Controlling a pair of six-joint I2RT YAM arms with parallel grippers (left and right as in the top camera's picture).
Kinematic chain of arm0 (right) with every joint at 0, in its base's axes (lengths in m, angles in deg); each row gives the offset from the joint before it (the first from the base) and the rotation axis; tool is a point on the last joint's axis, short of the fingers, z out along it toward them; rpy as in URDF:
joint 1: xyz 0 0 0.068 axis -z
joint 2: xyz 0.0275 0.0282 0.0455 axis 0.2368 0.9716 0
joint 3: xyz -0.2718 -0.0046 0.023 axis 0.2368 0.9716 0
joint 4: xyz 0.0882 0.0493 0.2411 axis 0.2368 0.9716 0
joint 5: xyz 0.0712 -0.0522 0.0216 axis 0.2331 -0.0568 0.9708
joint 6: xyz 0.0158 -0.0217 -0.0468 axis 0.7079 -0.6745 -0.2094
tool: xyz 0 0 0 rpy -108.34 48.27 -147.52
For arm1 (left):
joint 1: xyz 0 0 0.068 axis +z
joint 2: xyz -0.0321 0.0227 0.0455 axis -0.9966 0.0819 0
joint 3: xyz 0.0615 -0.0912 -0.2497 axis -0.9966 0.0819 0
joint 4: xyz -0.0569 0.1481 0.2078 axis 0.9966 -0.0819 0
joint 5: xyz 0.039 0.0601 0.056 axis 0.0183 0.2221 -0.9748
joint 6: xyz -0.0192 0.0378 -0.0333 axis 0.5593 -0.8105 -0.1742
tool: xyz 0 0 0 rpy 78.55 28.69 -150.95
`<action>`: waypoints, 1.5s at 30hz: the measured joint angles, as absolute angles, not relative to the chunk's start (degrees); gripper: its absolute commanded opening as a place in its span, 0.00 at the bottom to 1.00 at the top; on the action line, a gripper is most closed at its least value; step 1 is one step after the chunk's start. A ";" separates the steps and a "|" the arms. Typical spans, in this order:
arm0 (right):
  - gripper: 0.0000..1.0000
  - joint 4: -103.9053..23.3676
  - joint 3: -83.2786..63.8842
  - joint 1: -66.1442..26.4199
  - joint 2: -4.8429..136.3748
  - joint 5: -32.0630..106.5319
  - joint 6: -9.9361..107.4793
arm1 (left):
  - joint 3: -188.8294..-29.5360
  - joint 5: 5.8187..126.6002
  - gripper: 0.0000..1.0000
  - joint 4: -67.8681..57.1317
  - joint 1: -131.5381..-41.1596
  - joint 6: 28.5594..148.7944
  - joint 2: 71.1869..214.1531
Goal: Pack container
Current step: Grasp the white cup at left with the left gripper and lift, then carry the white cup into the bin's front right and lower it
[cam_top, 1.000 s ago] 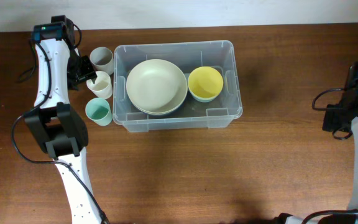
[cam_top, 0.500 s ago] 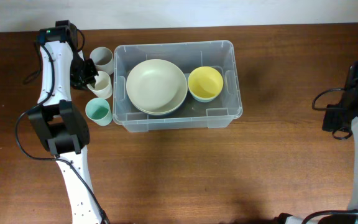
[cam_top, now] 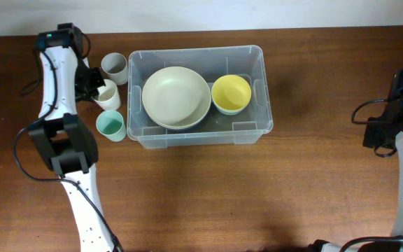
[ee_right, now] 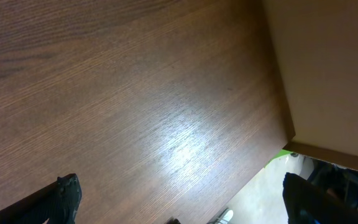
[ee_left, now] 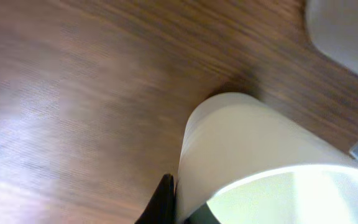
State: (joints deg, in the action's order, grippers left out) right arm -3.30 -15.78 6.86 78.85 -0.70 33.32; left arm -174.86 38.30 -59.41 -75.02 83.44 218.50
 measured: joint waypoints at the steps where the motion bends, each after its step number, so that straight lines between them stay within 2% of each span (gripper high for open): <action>1: 0.99 -3.30 -15.78 6.84 78.85 -0.70 33.34 | -175.87 37.75 0.01 -59.89 -74.43 83.46 218.52; 13: 0.99 -3.30 -15.78 6.86 78.85 -0.70 33.34 | -195.65 32.99 0.01 -67.63 -63.74 83.44 218.57; 20: 0.99 -3.30 -15.78 6.86 78.85 -0.70 33.32 | -204.78 35.04 0.00 -67.69 -64.77 83.46 216.40; 25: 0.99 -3.30 -15.78 6.86 78.85 -0.70 33.34 | -206.95 43.48 0.01 -67.65 -71.26 81.61 210.09; 31: 0.99 -3.30 -15.78 6.86 78.85 -0.68 33.36 | -207.80 49.62 0.01 -67.63 -87.41 77.21 205.04; 38: 0.99 -3.30 -15.78 6.86 78.85 -0.70 33.34 | -205.35 49.53 0.01 -67.58 -103.60 75.38 205.21; 45: 0.99 -3.30 -15.78 6.84 78.85 -0.70 33.34 | -197.94 48.64 0.01 -67.63 -110.53 75.14 207.33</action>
State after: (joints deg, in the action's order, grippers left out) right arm -3.30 -15.78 6.84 78.85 -0.70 33.34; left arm -197.94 48.64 -67.63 -110.53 75.14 207.33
